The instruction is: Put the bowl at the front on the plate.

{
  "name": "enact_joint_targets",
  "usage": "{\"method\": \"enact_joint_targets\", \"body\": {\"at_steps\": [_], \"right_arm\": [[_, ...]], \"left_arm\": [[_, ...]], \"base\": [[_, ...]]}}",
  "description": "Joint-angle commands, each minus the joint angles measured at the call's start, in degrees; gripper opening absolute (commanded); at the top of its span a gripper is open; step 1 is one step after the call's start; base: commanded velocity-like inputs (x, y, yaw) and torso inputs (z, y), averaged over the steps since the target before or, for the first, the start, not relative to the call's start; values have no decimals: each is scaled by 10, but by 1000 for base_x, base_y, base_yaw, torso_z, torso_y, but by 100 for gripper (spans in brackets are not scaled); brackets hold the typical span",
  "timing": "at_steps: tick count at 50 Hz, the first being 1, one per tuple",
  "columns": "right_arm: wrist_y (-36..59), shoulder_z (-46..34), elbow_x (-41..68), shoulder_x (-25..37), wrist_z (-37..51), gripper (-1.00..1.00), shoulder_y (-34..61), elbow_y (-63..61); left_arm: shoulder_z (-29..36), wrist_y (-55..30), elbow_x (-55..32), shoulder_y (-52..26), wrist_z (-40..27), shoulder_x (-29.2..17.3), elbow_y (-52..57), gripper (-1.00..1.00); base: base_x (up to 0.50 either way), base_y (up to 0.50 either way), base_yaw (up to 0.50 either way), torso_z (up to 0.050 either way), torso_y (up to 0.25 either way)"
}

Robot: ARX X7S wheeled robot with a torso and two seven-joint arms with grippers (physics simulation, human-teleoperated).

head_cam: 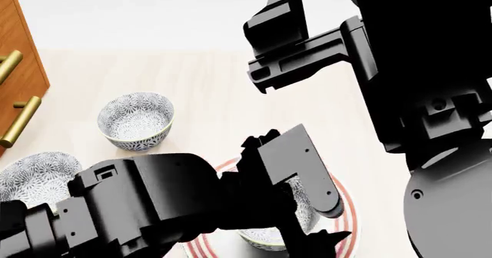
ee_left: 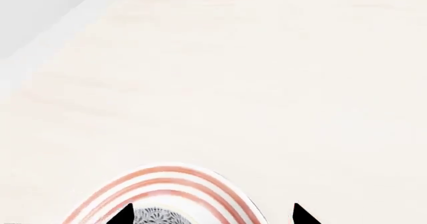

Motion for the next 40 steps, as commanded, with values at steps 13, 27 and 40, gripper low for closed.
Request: {"method": "enact_joint_targets", "body": {"at_steps": [13,27,40], "right_arm": [[6,17,14,5,12,100,-9,-21],[-8,22,12,11,17,100,-27,-22],[-20,20,9,14,20,100,-36,-16]], "left_arm": [[-65,39,-49,-12,-44,12,-128,100],[-89,66,-79,-10,-80,-3,-169,100],[-81,103,-59,15,-108,-20,-189,100]], "base": [[0,0,0,0,0],[0,0,0,0,0],[0,0,0,0,0]]}}
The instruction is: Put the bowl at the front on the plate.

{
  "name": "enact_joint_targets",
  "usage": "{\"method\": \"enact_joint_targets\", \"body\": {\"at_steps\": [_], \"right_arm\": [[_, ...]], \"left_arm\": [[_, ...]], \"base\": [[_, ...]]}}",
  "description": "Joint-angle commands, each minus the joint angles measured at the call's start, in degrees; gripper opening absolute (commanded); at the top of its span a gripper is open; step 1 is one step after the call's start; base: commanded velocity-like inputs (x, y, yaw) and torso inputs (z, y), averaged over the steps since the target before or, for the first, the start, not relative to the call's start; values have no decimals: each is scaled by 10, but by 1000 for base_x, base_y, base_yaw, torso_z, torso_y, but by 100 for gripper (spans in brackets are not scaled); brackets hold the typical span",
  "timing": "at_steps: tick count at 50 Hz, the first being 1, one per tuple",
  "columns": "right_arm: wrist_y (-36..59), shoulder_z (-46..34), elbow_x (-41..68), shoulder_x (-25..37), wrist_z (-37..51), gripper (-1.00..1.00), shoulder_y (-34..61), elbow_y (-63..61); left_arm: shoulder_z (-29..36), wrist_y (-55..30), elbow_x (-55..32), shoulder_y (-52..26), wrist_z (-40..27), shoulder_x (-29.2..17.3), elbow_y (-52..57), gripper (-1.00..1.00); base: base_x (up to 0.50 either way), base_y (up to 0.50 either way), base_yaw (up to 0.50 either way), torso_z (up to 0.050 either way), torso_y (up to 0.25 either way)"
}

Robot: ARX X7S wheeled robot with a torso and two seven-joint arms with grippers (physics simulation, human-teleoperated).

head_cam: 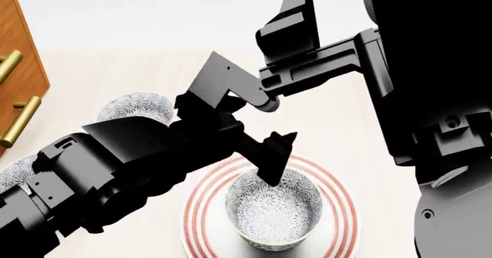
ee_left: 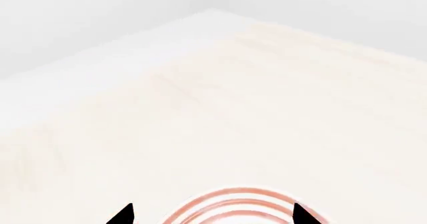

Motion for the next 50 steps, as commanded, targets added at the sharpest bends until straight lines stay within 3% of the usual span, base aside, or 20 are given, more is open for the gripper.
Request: {"method": "enact_joint_targets", "body": {"at_steps": [1,22,50], "right_arm": [[-14,-1,-4,3,2,100,-11,5],[-25,5,-2,6,12,100,-35,0],[-56,13,-3,15,10,100,-70,8]], "left_arm": [[1,36,13,19,-27,-20,-10,100],[-44,83,-5,37,-96,-62,11,100],[-83,100,-30,69,-223,-170,242,100]], "base": [[0,0,0,0,0],[0,0,0,0,0],[0,0,0,0,0]]}}
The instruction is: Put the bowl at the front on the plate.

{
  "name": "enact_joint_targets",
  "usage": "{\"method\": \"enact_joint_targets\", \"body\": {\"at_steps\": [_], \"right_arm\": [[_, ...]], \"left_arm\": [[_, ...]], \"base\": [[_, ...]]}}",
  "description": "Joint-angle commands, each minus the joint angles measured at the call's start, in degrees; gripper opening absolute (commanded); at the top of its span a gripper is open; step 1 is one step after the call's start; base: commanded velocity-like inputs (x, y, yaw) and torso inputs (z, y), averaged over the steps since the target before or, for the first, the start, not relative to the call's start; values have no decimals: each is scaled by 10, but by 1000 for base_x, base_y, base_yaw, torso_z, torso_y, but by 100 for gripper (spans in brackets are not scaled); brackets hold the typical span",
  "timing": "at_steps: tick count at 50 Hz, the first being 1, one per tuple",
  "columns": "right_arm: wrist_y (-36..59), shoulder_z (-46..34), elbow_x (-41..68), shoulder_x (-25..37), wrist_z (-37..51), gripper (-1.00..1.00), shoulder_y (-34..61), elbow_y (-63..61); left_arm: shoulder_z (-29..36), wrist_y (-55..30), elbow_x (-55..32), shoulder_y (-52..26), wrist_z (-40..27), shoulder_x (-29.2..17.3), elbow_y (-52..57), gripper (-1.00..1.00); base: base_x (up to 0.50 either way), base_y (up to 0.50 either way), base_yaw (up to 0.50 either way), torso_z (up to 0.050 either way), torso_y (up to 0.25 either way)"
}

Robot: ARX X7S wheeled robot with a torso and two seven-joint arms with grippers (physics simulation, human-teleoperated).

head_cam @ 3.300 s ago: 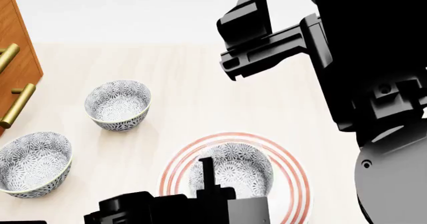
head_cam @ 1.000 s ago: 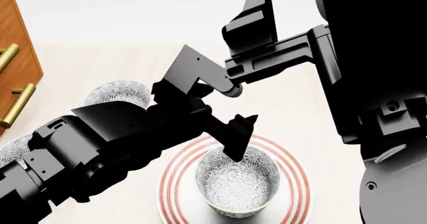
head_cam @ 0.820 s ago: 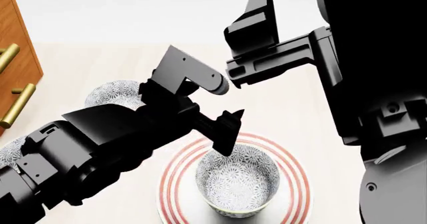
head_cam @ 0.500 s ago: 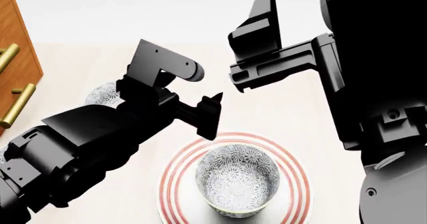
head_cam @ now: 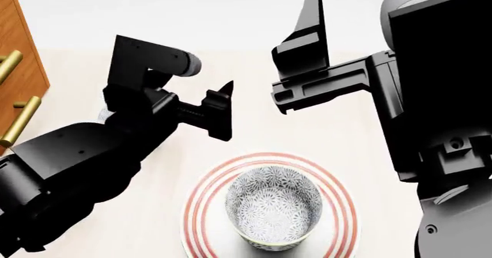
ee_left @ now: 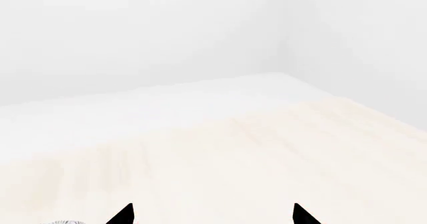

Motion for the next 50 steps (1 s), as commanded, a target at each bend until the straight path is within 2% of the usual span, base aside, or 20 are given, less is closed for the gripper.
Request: {"method": "enact_joint_targets", "body": {"at_steps": [1,31,50], "right_arm": [[-1,1,6,4,-2,100,-4,0],[-16,-2,7,9,0,100,-15,5],[-21,-5,9,9,4,100,-18,8]], "left_arm": [[-10,5,-3,8,-46,-41,88,100],[-13,16,11,37,-132,-142,321,100],[-15,25,23,55,-161,-180,403,100]], "base": [[0,0,0,0,0],[0,0,0,0,0],[0,0,0,0,0]]}}
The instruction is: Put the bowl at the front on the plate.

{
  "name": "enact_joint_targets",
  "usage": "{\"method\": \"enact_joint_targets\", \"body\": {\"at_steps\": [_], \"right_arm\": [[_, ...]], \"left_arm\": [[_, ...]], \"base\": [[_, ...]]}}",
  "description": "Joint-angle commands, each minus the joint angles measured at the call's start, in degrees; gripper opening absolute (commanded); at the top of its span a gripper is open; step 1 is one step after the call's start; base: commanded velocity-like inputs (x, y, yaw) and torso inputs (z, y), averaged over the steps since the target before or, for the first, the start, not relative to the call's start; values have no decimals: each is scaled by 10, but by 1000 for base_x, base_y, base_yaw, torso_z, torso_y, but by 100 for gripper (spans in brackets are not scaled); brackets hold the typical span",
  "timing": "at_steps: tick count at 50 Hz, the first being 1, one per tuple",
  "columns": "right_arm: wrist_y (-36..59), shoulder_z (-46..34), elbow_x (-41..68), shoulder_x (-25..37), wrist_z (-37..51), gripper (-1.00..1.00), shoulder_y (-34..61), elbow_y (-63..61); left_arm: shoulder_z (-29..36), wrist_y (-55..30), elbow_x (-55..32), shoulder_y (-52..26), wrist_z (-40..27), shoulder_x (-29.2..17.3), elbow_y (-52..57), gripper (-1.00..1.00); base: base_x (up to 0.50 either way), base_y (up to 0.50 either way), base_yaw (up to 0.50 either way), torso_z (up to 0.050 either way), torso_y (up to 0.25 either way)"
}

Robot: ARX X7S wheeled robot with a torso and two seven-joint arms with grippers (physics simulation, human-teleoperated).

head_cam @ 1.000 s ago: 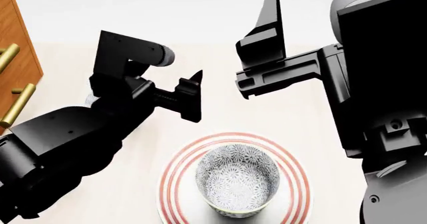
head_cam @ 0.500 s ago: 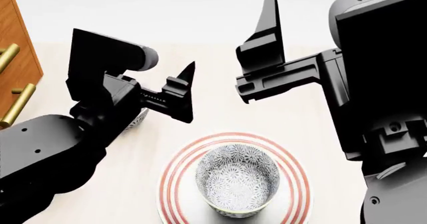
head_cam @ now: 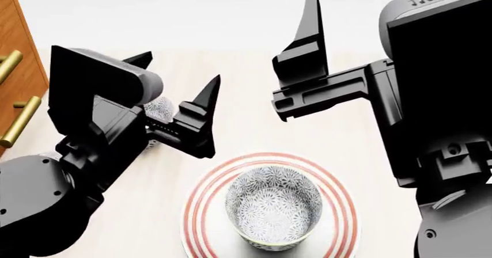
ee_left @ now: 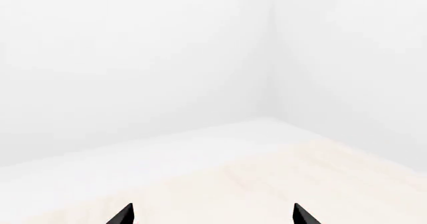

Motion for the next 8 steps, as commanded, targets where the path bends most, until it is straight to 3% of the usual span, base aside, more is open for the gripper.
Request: {"method": "enact_joint_targets", "body": {"at_steps": [1,8], "right_arm": [[-8,-3,-2,1,1,100,-5,3],[-15,-1,-2,2,2,100,-15,3]], "left_arm": [[-4,8,3,14,-21,-25,53,100],[-12,16,-6,23,-35,-39,81,100]], "base": [[0,0,0,0,0],[0,0,0,0,0]]}}
